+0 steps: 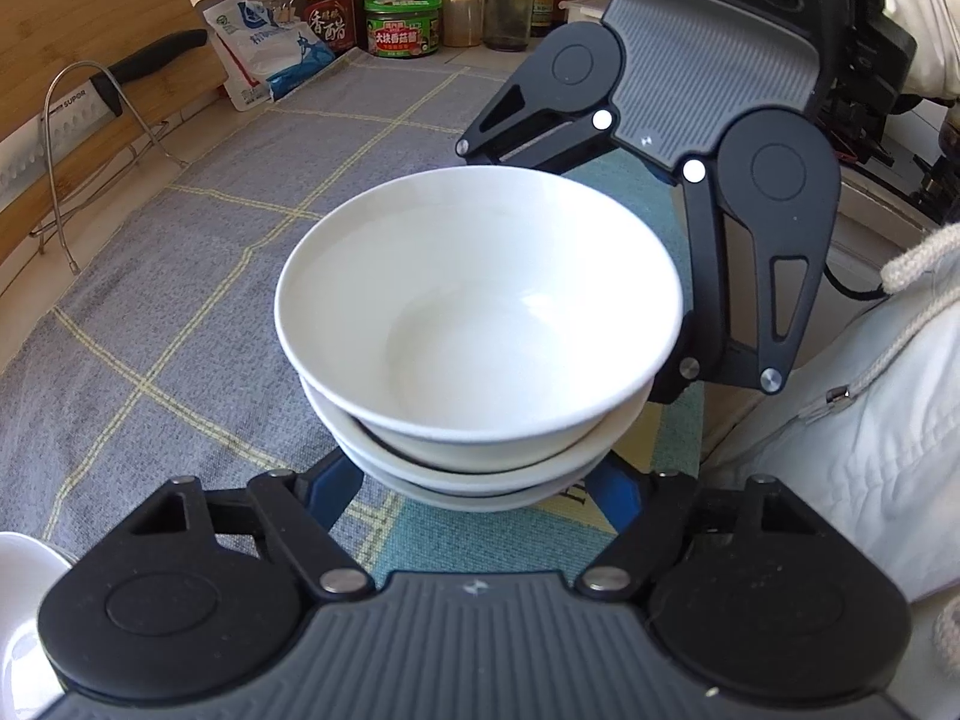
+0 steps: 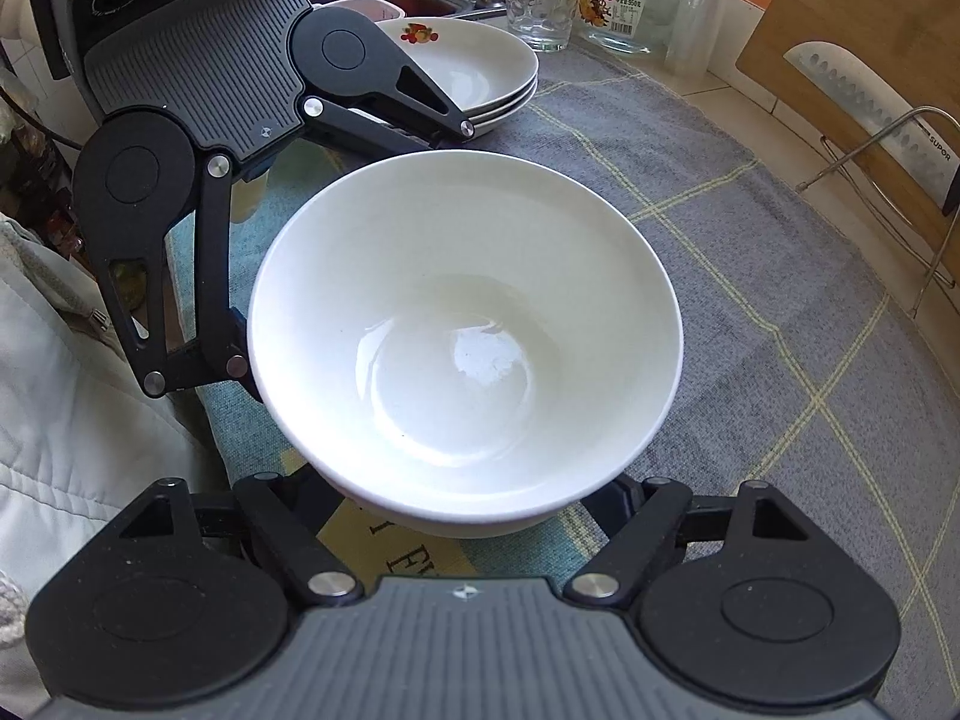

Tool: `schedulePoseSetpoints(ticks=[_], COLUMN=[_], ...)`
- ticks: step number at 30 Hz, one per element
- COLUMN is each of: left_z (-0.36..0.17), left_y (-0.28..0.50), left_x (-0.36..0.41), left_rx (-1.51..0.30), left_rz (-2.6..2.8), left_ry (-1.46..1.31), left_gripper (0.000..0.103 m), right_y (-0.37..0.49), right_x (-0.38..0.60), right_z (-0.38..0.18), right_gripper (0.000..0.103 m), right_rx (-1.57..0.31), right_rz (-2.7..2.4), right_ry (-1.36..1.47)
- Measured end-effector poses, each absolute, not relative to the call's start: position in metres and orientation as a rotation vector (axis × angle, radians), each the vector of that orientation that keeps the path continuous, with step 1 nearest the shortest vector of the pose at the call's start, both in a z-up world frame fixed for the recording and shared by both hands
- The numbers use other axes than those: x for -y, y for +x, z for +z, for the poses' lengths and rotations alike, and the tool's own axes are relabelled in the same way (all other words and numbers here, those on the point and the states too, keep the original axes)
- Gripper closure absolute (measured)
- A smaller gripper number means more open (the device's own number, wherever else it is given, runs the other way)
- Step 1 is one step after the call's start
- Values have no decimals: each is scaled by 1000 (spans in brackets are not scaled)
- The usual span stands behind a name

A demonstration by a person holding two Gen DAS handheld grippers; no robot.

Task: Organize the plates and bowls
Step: 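Lift the bowl stack off the mat with both tools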

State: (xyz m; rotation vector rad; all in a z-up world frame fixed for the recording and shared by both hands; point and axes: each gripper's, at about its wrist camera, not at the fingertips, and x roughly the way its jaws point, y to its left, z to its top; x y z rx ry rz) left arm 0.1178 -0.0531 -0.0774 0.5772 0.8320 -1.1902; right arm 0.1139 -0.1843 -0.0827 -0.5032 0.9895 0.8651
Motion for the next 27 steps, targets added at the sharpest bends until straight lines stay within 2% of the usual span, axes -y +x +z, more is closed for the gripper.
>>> schedulePoseSetpoints(ticks=[27], left_z=[-79], left_y=[120], left_x=[49], left_rx=[-812], left_rz=[-1232], left_ry=[577], left_gripper=[23], right_y=[115], right_x=[182], right_z=[-80], right_gripper=[17], right_rx=[-1000], right_rz=[867], right_ry=[-504])
